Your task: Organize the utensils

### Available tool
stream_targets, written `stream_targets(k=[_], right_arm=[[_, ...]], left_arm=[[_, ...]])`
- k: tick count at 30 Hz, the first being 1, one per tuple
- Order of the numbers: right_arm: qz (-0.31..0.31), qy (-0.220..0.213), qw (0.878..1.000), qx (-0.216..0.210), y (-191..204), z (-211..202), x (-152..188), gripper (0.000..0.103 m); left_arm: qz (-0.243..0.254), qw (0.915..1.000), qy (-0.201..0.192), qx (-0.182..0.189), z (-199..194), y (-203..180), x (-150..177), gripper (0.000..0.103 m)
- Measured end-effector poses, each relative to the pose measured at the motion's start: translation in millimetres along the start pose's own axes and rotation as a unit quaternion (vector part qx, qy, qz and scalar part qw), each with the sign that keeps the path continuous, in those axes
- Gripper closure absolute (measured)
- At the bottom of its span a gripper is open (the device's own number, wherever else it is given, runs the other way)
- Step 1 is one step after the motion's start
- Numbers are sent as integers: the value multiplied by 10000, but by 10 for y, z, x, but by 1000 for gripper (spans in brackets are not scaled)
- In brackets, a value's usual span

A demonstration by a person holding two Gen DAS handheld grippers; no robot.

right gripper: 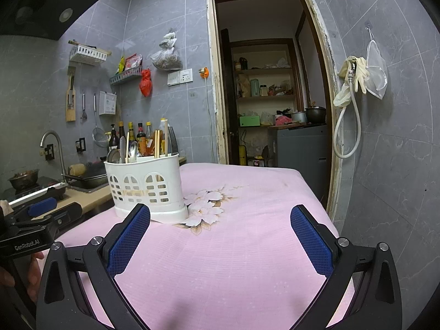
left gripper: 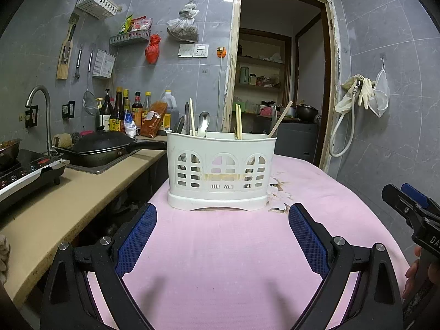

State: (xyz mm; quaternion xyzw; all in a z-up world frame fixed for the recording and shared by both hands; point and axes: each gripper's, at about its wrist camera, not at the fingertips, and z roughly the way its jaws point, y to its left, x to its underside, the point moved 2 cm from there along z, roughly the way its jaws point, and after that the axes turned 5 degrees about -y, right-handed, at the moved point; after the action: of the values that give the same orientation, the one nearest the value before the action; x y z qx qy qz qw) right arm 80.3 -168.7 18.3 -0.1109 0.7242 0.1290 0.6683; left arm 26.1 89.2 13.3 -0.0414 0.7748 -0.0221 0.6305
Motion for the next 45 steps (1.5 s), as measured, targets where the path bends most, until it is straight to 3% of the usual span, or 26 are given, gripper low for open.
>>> stream_targets(k=[45], right_arm=[[18, 63, 10000, -9, 51, -45, 78, 0]], left_arm=[[42, 10000, -32, -49, -8, -16, 69, 9]])
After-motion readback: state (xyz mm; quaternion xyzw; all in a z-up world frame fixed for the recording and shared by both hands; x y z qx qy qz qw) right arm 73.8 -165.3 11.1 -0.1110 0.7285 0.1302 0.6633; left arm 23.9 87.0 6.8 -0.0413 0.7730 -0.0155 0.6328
